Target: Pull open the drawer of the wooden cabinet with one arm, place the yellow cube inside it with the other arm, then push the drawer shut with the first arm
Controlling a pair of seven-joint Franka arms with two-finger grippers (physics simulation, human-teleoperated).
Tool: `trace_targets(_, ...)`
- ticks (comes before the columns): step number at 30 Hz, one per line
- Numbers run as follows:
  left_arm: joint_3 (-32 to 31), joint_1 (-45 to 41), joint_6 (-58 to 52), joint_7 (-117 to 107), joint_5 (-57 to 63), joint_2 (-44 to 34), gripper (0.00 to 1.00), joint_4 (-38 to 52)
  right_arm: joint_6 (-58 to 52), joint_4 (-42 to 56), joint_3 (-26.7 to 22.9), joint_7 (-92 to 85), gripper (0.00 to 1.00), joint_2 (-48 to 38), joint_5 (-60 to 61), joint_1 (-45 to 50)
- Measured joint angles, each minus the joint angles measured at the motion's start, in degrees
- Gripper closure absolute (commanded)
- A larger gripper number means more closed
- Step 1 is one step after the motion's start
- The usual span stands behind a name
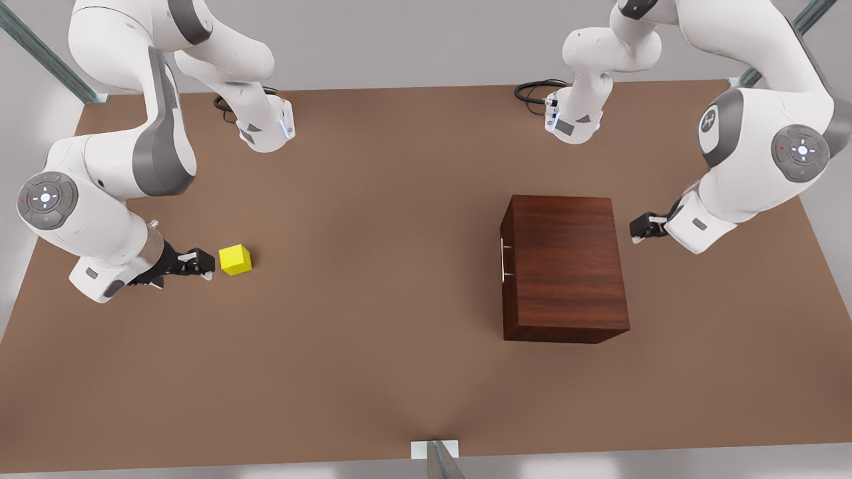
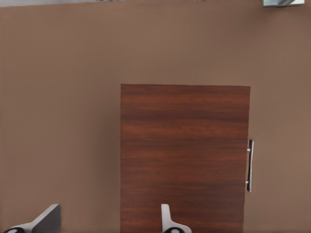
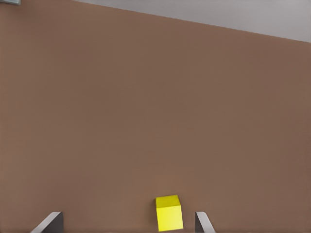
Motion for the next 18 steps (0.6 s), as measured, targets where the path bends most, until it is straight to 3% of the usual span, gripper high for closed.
trace_targets(3,-0.04,-3.03,0.38,0.73,0.25,1.84,0.00,0.48,0.05,0.00,0.00,-0.06,0.00,0.03,-0.03,0.00)
trace_targets(9,-0.20,-26.86,0.56,-6.53,4.43,12.77,0.00,2.00,0.11,0.00,0.00,-0.18,0.00,0.04,-0.02,-0.10)
trace_targets(14,-0.15,-32.99,1.52,-16.32,6.27,16.96,0.00,2.14,0.50,-1.28,0.02,-0.20,0.00,-0.06,-0.04,-0.18)
trace_targets(16,-0.12,-33.25,2.10,-19.72,7.28,18.35,0.05,2.04,2.68,-7.95,0.80,-0.15,0.00,-1.18,0.57,-1.86)
trace_targets(18,-0.04,-33.25,2.85,-22.76,8.60,19.88,0.10,2.02,7.40,-22.91,1.36,-0.04,0.00,-8.15,1.30,-2.62)
